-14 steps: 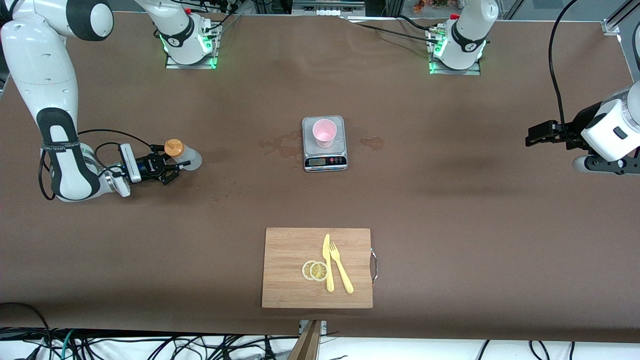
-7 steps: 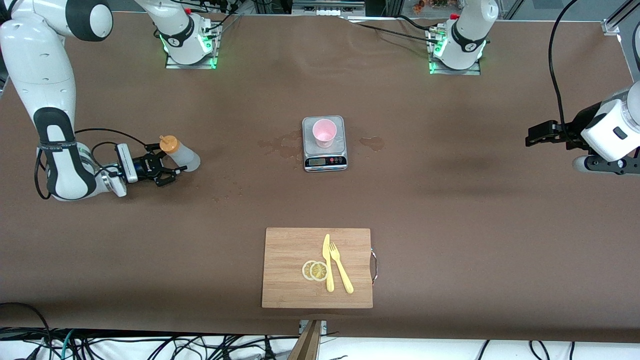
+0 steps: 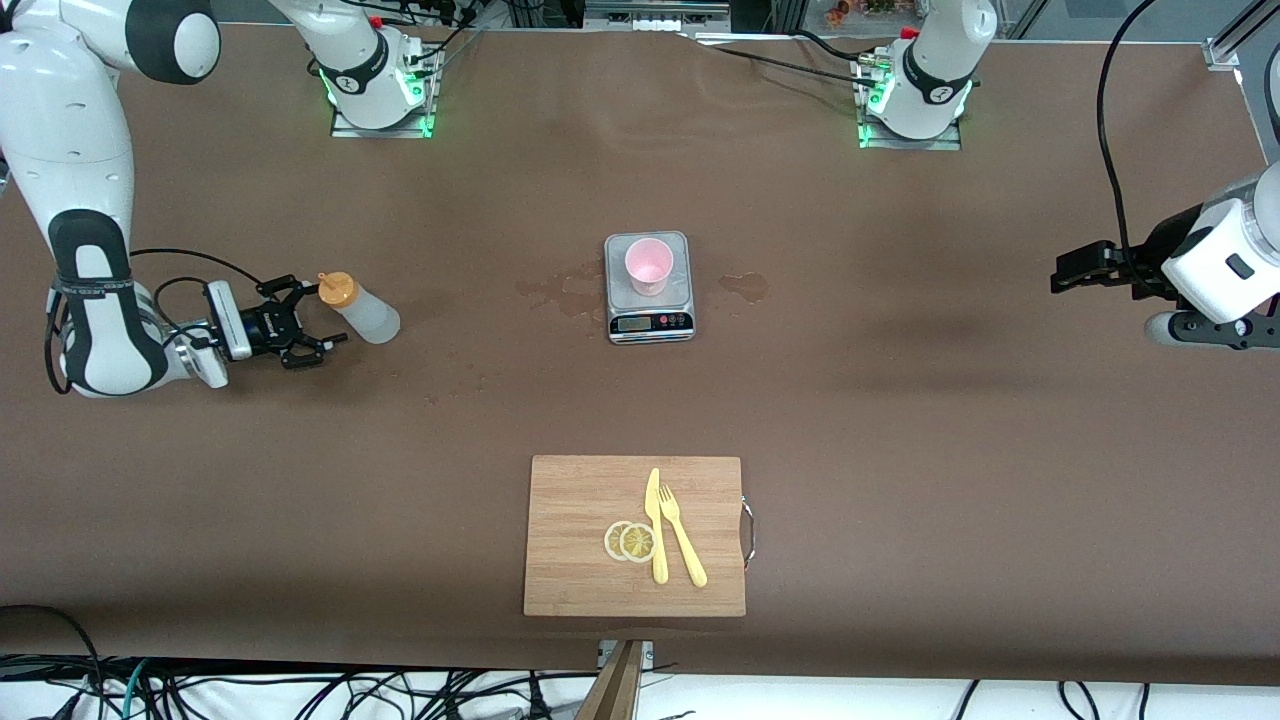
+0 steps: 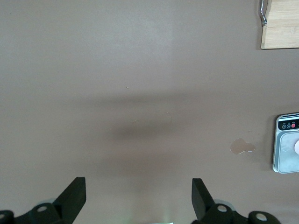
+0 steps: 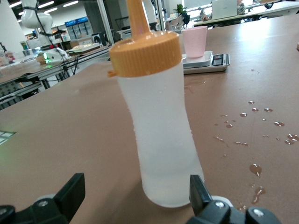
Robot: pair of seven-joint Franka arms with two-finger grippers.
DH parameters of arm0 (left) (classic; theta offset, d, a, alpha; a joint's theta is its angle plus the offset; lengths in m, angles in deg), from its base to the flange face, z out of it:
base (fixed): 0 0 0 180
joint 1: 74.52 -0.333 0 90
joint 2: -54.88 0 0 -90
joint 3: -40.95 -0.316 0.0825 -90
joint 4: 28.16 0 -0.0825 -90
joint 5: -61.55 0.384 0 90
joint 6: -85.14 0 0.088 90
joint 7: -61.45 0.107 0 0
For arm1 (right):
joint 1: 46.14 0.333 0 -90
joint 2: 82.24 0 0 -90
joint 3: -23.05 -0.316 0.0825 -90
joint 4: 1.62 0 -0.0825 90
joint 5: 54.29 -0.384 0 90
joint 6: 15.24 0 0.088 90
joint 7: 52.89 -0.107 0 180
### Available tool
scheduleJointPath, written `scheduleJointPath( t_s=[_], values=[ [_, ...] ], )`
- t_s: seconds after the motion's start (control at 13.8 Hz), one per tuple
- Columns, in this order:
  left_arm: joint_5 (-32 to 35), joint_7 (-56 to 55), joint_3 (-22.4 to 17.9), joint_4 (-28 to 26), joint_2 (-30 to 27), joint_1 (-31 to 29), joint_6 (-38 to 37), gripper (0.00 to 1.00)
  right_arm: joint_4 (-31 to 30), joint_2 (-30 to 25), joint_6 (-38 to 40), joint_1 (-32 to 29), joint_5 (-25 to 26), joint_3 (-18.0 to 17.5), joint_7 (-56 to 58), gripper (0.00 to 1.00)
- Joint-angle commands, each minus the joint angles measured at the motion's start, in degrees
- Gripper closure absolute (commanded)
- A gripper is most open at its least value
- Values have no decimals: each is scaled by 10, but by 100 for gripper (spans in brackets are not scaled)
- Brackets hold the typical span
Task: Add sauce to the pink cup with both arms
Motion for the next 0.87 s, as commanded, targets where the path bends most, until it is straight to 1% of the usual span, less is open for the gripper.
scheduleJointPath(
  t_s=[0.0,0.15,0.22,0.29,0.51,0.65,0.8],
  values=[
    [0,7,0,9,3,3,-5,0,10,-45,18,-6,39,6,4,1],
    [0,3,3,24,14,4,-6,0,10,-95,17,-6,57,14,-12,1],
    [1,3,3,38,20,4,-7,0,10,-123,14,-6,75,17,-40,1],
    [2,2,3,41,22,4,-7,0,10,-150,11,-4,96,16,-65,1],
    [4,0,3,41,24,3,-6,0,7,-227,9,0,155,15,-168,1],
    [4,-2,3,42,27,4,-6,0,5,-263,0,10,175,13,-233,1],
    [2,-3,3,42,27,3,-6,0,3,-304,-19,32,199,12,-315,1]
  ],
)
